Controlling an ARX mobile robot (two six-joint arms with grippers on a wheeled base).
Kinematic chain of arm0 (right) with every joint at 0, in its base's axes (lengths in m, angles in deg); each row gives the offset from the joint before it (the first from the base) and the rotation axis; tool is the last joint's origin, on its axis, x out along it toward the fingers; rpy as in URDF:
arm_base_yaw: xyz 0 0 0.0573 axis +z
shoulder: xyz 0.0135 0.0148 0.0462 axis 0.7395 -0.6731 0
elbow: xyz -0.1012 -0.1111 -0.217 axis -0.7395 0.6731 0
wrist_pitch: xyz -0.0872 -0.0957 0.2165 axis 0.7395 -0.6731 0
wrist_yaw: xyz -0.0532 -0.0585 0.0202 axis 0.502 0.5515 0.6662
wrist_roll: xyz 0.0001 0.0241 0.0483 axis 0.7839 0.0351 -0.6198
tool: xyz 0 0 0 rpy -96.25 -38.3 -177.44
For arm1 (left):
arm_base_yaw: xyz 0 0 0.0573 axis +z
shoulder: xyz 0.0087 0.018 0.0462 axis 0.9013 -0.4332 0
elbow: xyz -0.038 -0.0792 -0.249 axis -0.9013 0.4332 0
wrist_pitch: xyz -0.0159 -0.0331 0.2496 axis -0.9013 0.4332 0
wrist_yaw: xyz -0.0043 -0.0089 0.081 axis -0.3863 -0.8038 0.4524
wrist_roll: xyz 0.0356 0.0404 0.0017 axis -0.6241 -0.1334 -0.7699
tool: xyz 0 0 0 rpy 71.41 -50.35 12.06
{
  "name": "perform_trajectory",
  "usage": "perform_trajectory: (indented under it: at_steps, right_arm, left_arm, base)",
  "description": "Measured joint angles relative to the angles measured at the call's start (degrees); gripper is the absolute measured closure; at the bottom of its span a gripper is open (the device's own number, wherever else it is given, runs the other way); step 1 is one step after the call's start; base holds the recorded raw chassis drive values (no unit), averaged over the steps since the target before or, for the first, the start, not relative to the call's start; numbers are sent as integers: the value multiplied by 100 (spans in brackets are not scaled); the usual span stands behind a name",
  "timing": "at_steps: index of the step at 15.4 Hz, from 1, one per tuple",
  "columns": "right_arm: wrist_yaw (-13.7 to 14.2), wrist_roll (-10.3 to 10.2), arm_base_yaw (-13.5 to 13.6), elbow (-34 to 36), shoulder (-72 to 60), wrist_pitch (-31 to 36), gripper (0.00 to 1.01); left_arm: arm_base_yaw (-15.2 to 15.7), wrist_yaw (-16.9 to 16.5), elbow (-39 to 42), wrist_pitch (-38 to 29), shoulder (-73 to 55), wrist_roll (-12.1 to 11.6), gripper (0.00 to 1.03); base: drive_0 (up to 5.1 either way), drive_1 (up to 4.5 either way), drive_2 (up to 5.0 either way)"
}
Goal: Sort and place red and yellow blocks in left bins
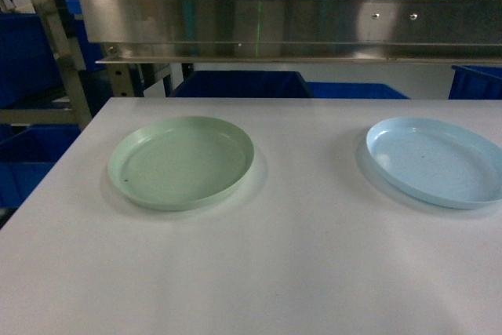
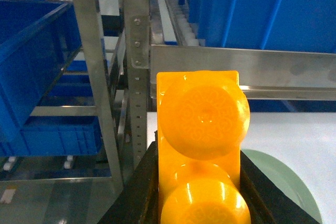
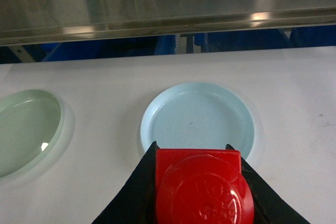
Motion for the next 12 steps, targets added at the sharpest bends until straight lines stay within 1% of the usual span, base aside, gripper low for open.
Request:
perform_trajectory:
  at_steps: [12]
  right_arm:
    - [0,2,0,0,0,-2,74]
  left_arm:
    - [2,0,0,-4,0,2,77]
  base:
    - [-501,244,244]
